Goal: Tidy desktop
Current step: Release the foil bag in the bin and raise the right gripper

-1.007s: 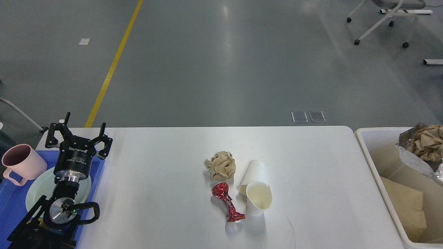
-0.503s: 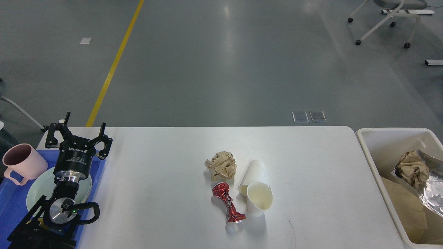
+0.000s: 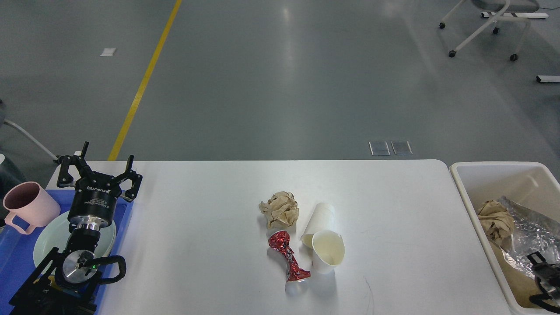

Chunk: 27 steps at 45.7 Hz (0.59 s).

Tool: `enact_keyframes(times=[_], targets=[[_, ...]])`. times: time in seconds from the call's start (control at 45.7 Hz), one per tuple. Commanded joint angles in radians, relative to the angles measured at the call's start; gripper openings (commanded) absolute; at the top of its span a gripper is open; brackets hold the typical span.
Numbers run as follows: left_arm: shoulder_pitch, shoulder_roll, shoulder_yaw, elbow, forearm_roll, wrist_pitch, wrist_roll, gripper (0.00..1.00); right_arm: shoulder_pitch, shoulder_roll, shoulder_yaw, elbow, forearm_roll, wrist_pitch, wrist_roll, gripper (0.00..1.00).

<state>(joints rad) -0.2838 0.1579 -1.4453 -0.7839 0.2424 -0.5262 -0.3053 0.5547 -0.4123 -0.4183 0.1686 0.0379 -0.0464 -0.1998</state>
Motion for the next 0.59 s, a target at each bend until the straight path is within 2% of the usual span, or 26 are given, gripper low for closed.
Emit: enact_keyframes(times=[0.0, 0.372, 0.394, 0.481, 0.503, 0.525, 0.569], targets=[[0.0, 0.0, 0.0, 0.0, 0.0, 0.002, 0.0, 0.97, -0.009, 0.021, -0.002, -0.017, -0.001, -0.001, -0.001, 0.0], [0.0, 0.0, -0.001, 0.0, 0.0, 0.0, 0.0, 0.97, -0.009, 0.021, 0.0, -0.015, -0.004, -0.009, 0.0, 0.0], [0.0, 0.0, -0.001, 0.0, 0.0, 0.0, 0.0, 0.97, -0.009, 0.021, 0.0, -0.015, -0.004, -0.012, 0.0, 0.1], [0.0, 0.0, -0.001, 0.0, 0.0, 0.0, 0.0, 0.97, -0.009, 0.018, 0.003, -0.017, -0.003, -0.076, 0.002, 0.79], [0.0, 0.0, -0.001, 0.0, 0.0, 0.0, 0.0, 0.97, -0.009, 0.021, 0.001, -0.017, -0.003, -0.101, 0.002, 0.92], [0.0, 0.0, 0.0, 0.0, 0.0, 0.0, 0.0, 0.97, -0.009, 0.021, 0.001, -0.015, -0.003, -0.122, 0.002, 1.0], [0.0, 0.0, 0.0, 0.0, 0.0, 0.0, 0.0, 0.97, -0.009, 0.021, 0.001, -0.006, -0.007, -0.151, 0.002, 1.0]])
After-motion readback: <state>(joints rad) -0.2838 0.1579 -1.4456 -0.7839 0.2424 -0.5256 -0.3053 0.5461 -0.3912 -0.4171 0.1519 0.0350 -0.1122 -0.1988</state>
